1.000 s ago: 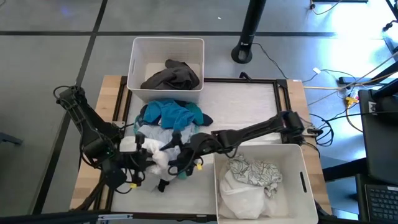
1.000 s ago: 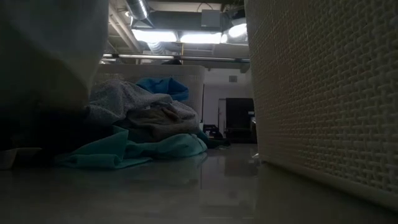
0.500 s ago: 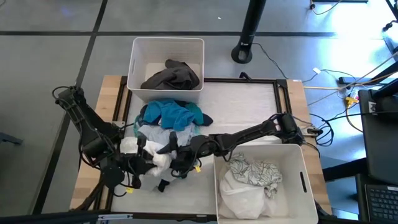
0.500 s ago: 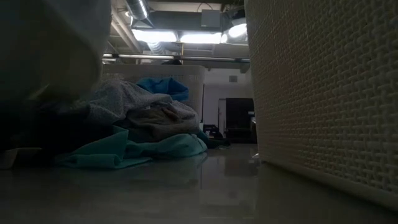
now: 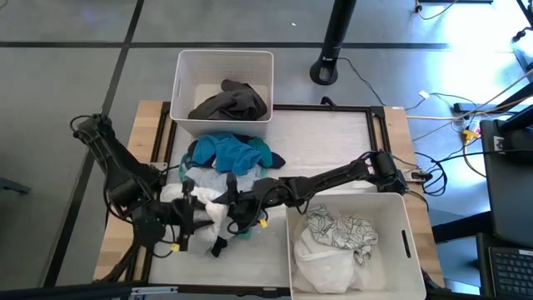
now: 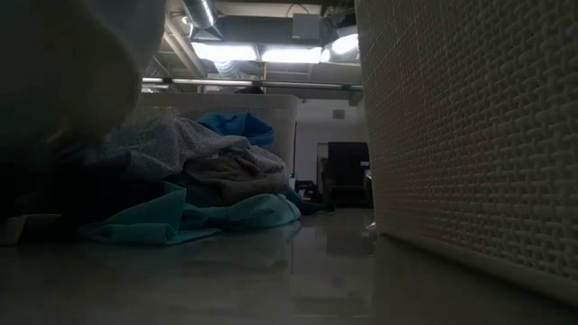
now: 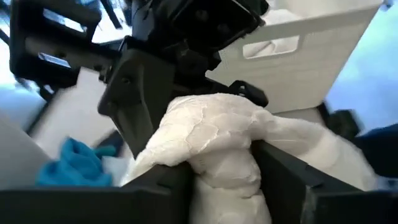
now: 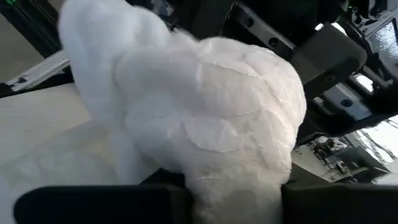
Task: Sort clothes
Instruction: Put the white shirt into the bottom white laundry organizer
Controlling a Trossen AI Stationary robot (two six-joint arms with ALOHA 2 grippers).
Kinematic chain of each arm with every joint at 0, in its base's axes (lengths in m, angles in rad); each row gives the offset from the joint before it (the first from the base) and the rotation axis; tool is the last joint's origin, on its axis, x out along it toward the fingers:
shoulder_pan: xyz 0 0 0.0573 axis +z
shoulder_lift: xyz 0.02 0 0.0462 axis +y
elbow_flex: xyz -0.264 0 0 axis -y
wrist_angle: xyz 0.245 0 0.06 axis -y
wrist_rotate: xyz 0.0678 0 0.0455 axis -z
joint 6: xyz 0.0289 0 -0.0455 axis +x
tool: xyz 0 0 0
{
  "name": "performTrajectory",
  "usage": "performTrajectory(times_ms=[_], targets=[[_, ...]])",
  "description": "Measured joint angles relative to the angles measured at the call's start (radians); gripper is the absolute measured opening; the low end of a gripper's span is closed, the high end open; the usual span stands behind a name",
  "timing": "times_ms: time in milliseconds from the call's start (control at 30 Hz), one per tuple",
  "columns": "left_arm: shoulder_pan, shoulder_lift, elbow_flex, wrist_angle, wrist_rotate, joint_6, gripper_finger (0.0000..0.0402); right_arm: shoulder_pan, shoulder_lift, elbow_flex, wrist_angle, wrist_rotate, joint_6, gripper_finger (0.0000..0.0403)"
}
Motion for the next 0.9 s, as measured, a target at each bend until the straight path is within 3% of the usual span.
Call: performTrajectory(times_ms=[100,300,733,900], targets=[[0.003,-0.042,0.027,-0.063,0.086,-0.108,0.0168,0.001,-0.003,0.003,-0.005,0.040,-0.020,0.0087],[-0.034,-0.144,0.034,-0.155,0.078,-0.198,0.0179,0.002,-0.039,-0.002,-0.088,0.059,-0.028,0.0086],[-0.041,-0.235,0.033,-0.296,-0.152,-0.199,0.0179,0.003,-0.262,-0.001,-0.289,0.152,0.004,0.0087],[-0.041,-0.233,0.033,-0.321,-0.169,-0.199,0.0179,0.007,-0.377,-0.001,-0.401,0.197,0.009,0.0087]])
